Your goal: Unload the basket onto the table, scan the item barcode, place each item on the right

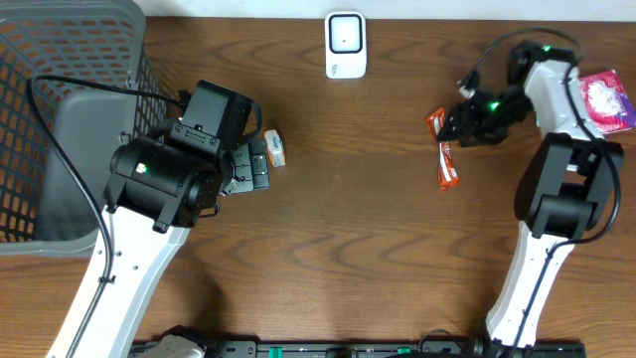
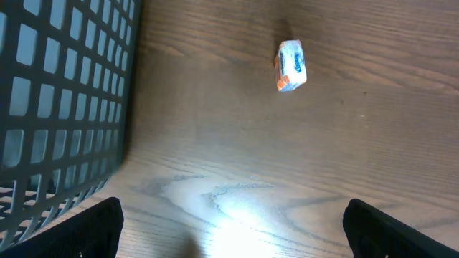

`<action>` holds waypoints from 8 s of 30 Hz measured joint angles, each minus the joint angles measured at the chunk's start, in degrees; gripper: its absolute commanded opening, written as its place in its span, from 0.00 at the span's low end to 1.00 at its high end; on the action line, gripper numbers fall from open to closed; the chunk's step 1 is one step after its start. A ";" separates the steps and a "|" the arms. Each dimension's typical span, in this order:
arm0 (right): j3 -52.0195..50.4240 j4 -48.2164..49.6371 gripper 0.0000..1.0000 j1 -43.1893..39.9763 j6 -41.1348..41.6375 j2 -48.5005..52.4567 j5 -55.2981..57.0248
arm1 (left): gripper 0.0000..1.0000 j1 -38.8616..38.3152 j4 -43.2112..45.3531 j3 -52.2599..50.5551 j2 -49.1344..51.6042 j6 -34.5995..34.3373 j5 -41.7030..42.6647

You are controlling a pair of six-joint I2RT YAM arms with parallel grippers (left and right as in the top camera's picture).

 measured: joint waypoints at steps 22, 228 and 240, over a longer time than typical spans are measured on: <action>-2.38 4.00 0.01 21.00 24.85 -0.13 36.85 | 0.98 0.00 0.02 0.00 0.00 0.00 0.00; 11.43 8.81 0.99 12.57 18.84 -6.95 1.31 | 0.98 0.00 0.00 0.00 0.00 0.00 0.00; 11.43 14.64 0.99 34.62 29.92 -6.95 1.68 | 0.98 0.00 0.02 0.00 0.00 0.00 0.00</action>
